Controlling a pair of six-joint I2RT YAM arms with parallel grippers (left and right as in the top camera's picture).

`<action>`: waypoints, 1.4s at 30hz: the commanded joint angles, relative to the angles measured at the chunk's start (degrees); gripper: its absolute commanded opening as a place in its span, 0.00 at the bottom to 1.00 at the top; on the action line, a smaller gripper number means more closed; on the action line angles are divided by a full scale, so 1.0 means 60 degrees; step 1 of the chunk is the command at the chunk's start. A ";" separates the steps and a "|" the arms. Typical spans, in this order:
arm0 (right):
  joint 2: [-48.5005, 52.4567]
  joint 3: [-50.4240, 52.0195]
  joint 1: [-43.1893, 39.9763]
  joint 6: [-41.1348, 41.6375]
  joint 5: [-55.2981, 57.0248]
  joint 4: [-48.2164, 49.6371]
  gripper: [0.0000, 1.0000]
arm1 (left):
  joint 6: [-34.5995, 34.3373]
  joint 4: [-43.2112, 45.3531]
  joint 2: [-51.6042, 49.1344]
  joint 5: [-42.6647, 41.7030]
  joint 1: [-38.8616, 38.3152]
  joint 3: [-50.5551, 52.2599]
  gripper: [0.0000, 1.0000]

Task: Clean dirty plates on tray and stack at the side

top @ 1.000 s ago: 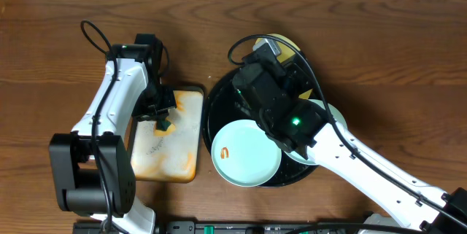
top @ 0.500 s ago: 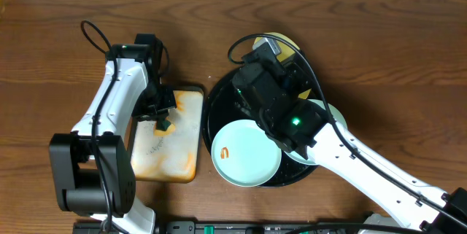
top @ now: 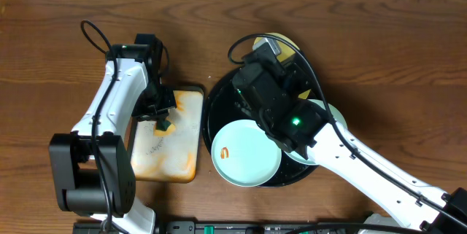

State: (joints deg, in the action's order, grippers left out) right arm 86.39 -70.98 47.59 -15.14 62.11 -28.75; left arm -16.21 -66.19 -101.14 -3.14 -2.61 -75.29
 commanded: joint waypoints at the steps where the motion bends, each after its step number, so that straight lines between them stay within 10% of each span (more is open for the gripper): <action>1: -0.0062 -0.0095 -0.0171 0.1861 -0.1220 -0.0605 0.01 | 0.0164 -0.0058 0.0211 -0.0087 0.0051 0.0000 0.08; 9: -0.0590 -0.0579 -0.2065 0.4707 -0.4532 -0.1730 0.01 | 0.0168 -0.0062 0.0211 -0.0087 0.0051 0.0000 0.08; 25: -0.1045 -0.0849 -0.3993 0.5410 -0.6794 -0.2619 0.01 | 0.0171 -0.0091 0.0211 -0.0087 0.0051 0.0000 0.08; 42: 0.0688 -0.0845 -1.2571 0.6798 -1.1143 -0.4787 0.01 | 0.0240 -0.0073 0.0211 -0.0087 0.0051 0.0000 0.08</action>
State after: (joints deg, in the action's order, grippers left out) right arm 85.95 -75.53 -22.24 24.38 -0.89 -58.13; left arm -15.99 -66.39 -101.14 -3.55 -2.61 -75.29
